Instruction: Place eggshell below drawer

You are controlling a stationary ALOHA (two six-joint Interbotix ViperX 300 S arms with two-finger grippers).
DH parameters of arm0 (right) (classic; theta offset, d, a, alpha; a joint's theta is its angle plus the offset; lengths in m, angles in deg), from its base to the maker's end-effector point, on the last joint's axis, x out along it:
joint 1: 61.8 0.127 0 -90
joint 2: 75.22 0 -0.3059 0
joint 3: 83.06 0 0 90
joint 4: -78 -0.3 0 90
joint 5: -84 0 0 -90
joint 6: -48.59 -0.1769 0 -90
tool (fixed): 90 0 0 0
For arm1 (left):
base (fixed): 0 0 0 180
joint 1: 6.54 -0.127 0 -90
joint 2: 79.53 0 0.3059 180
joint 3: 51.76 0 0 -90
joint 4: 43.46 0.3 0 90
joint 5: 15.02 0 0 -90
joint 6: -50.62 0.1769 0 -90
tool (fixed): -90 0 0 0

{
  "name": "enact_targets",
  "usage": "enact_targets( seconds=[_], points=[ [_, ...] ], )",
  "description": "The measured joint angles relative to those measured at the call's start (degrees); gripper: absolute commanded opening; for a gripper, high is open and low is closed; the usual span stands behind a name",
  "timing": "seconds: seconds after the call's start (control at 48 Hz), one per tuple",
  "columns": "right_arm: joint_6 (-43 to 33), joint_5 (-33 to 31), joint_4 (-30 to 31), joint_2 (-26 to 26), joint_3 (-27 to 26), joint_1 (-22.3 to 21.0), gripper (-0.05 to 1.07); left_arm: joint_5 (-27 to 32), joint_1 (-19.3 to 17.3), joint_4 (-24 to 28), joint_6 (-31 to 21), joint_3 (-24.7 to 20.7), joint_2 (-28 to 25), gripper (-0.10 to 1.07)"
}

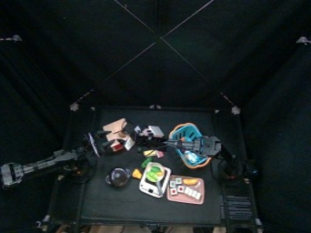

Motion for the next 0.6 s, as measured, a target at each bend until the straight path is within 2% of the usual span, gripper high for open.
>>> enact_targets(
  seconds=[0.604],
  points=[
    [1.05, -2.90, 0.35, -0.26, 0.09, 1.05, 0.96, 0.00, 0.00, 0.00, 0.00, 0.00, -0.09, 0.99]
  ],
)
